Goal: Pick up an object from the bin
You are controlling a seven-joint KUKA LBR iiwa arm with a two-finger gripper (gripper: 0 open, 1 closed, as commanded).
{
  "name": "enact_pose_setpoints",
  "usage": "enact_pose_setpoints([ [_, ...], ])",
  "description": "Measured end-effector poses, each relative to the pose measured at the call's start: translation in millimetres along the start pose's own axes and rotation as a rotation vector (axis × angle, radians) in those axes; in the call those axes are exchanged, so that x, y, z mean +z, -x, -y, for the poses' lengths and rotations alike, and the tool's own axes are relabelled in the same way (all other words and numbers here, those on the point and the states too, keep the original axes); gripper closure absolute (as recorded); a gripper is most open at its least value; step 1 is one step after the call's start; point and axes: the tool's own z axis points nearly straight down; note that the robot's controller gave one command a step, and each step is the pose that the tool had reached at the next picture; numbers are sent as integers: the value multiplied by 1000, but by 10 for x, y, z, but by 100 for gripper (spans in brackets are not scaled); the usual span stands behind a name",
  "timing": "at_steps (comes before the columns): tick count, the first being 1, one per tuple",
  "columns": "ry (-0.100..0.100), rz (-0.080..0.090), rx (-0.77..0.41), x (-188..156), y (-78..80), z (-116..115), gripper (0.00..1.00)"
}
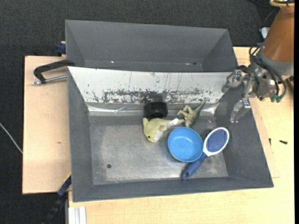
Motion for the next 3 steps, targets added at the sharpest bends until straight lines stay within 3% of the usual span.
enact_pose_setpoints([
  [1,4,-10,-189,1562,-574,-75,0],
  [2,1,-2,-190,1521,-549,-76,100],
  [3,-3,10,-209,-9,-583,-184,100],
])
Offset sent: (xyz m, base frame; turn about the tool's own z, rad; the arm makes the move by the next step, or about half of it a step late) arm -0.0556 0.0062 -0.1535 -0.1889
